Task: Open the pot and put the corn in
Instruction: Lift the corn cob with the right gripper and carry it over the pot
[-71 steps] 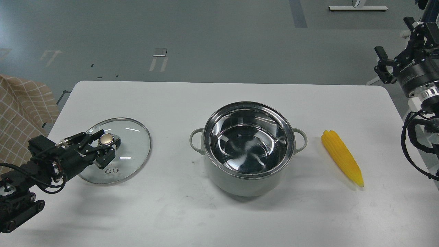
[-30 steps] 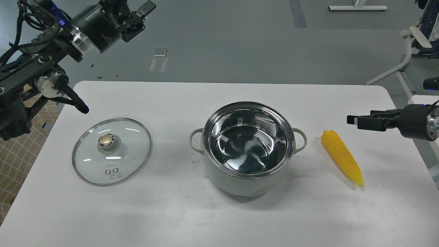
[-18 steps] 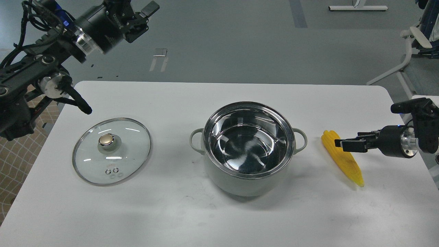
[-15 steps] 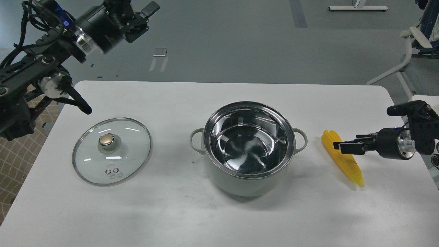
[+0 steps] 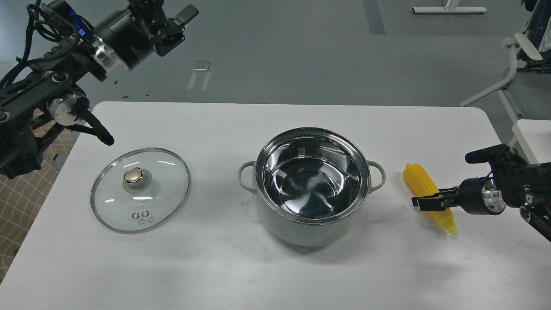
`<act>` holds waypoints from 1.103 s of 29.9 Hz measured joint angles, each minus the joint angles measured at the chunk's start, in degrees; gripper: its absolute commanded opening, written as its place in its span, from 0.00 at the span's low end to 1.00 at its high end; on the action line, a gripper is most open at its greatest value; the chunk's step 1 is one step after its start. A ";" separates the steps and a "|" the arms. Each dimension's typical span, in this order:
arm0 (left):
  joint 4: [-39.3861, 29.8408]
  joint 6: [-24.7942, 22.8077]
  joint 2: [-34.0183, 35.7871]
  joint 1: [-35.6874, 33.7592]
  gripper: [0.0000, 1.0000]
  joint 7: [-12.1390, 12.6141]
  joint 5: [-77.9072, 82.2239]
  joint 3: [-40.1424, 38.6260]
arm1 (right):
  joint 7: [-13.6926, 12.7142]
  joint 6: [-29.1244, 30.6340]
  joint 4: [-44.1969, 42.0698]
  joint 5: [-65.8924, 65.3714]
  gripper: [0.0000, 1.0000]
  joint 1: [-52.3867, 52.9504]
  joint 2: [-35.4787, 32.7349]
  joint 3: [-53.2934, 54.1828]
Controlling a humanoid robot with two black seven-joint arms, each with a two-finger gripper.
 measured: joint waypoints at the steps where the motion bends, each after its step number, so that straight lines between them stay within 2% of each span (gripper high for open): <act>1: 0.00 0.00 0.00 0.00 0.97 0.00 0.00 0.00 | 0.00 0.00 0.00 0.00 0.01 0.01 0.05 -0.01; 8: -0.02 -0.01 -0.06 0.00 0.97 0.00 0.00 0.02 | 0.00 0.01 0.71 0.17 0.00 0.11 -0.38 -0.05; 13: -0.01 -0.01 0.06 -0.01 0.97 0.00 -0.06 0.02 | 0.02 0.01 6.32 0.34 0.00 1.85 -4.60 0.77; 18: -0.02 -0.01 0.16 -0.17 0.97 0.00 -0.13 0.02 | 0.00 0.00 12.21 1.10 0.00 10.03 -10.21 2.71; 21: -0.02 -0.01 0.14 -0.31 0.97 0.00 -0.16 0.02 | 0.01 0.01 13.34 1.26 0.00 16.06 -10.54 2.79; 27: 0.00 0.09 -0.11 -0.36 0.97 0.00 -0.17 0.02 | 0.01 0.01 13.78 1.43 0.00 24.41 -3.58 2.49; 33: 0.04 0.08 -0.23 -0.64 0.97 0.00 -0.26 0.02 | 0.02 0.01 14.14 1.48 0.00 29.75 6.50 -2.16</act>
